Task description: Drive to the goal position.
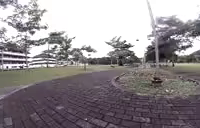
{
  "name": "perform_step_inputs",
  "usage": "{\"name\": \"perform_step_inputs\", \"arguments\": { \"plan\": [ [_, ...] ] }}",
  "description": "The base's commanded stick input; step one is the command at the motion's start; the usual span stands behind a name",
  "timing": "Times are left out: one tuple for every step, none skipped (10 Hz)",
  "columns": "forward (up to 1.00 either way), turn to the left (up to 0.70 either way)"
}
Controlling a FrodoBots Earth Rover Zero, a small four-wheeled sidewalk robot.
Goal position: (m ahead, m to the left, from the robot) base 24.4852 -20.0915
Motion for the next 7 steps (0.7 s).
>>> {"name": "perform_step_inputs", "arguments": {
  "plan": [
    [0.7, 0.0],
    [0.7, 0.0],
    [0.7, 0.0],
    [0.7, 0.0],
    [0.7, 0.0],
    [0.7, 0.0],
    [0.7, 0.0]
  ]
}}
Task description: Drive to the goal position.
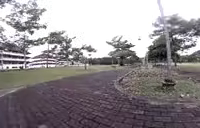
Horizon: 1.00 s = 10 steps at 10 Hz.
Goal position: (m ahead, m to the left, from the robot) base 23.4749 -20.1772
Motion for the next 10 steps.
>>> {"name": "perform_step_inputs", "arguments": {
  "plan": [
    [0.7, 0.0],
    [0.7, 0.0],
    [0.7, 0.0],
    [0.7, 0.0],
    [0.7, 0.0],
    [0.7, 0.0],
    [0.7, 0.0],
    [0.7, 0.0],
    [0.7, 0.0],
    [0.7, 0.0]
  ]
}}
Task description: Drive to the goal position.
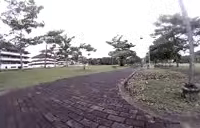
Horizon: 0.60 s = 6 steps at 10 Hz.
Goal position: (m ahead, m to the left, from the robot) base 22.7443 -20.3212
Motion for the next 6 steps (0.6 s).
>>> {"name": "perform_step_inputs", "arguments": {
  "plan": [
    [0.7, 0.0],
    [0.7, 0.0],
    [0.7, 0.0],
    [0.7, 0.0],
    [0.7, 0.0],
    [0.7, 0.0]
  ]
}}
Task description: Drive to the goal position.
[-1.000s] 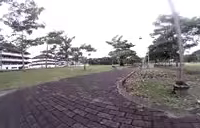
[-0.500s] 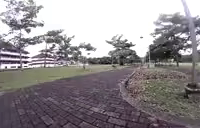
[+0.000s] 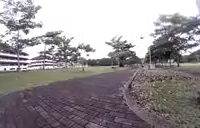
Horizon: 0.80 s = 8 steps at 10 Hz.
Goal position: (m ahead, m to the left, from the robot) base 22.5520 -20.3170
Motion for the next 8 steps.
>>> {"name": "perform_step_inputs", "arguments": {
  "plan": [
    [0.7, 0.0],
    [0.7, 0.0],
    [0.7, 0.0],
    [0.7, 0.0],
    [0.7, 0.0],
    [0.7, 0.0],
    [0.7, 0.0],
    [0.7, 0.0]
  ]
}}
